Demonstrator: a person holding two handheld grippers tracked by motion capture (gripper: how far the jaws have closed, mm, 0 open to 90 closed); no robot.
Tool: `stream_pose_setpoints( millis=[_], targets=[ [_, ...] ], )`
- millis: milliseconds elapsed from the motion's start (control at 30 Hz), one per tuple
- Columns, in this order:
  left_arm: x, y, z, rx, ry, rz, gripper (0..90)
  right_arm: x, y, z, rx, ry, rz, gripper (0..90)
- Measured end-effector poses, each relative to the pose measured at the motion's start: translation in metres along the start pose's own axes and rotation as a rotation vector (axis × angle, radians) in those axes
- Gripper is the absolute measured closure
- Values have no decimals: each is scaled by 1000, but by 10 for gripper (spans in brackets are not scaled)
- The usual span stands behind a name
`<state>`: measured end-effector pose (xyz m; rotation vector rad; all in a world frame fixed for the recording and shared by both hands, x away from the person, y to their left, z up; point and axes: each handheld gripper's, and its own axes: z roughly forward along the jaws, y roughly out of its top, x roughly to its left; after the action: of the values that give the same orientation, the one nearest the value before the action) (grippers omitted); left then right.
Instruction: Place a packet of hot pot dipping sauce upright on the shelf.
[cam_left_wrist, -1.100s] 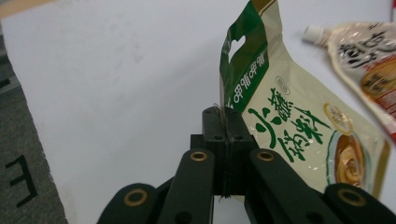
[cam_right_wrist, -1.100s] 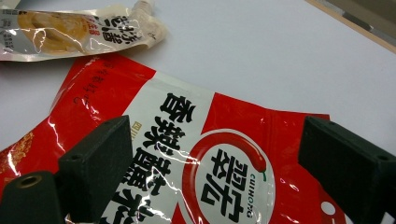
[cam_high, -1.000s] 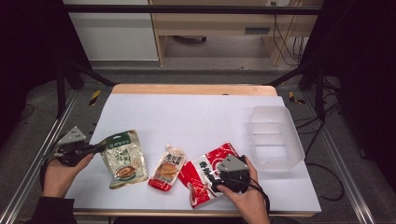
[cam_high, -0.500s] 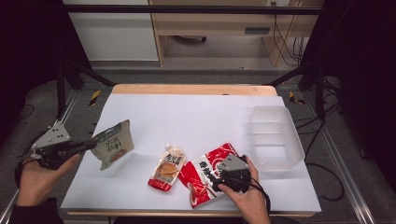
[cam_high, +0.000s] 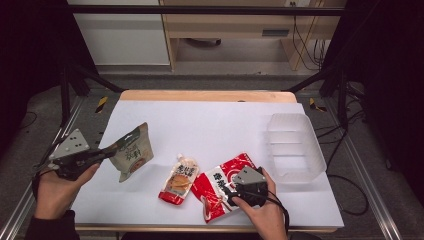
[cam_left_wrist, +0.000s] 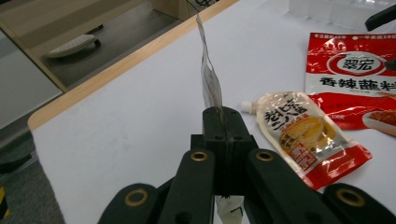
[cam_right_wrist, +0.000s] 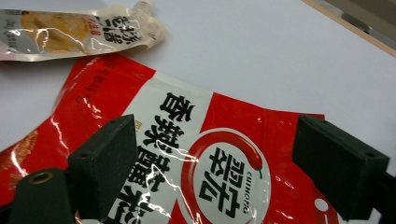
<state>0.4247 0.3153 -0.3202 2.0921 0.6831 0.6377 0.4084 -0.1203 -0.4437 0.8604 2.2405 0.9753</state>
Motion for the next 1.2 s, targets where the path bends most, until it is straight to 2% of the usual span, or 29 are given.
stream_pose_setpoints(
  millis=[100,167,233,267,300,333,400,467,600,700,900,967,1067,1200],
  targets=[
    [-6,7,4,5,-17,17,900,2,5,-2,5,25,-19,137],
    [-10,16,12,11,-56,30,900,3,17,-2,15,64,-41,129],
    [-11,19,14,8,-67,33,900,2,25,-2,45,72,-78,122],
    [-13,25,19,4,-87,46,900,0,29,-2,60,84,-90,119],
    [-13,25,19,4,-87,46,900,0,29,-2,60,84,-90,119],
    [-14,31,25,-6,-107,45,900,-4,38,-2,86,109,-108,116],
    [-15,38,30,-9,-121,51,900,-8,45,-3,112,126,-130,116],
    [-17,44,35,-8,-130,72,900,-11,54,-5,126,131,-169,199],
    [-21,53,46,-12,-147,100,900,-18,71,-9,134,141,-234,209],
    [-25,58,51,-15,-151,117,900,-21,83,-8,163,146,-273,187],
    [-30,56,53,-18,-167,120,900,-23,109,-9,161,158,-315,140],
    [-36,57,52,-22,-181,130,900,-22,115,-8,156,181,-320,141],
    [-42,59,52,-19,-188,146,900,-20,124,-9,162,188,-338,160],
    [-46,60,55,-14,-208,158,900,-19,138,-9,173,206,-387,206]
  ],
)
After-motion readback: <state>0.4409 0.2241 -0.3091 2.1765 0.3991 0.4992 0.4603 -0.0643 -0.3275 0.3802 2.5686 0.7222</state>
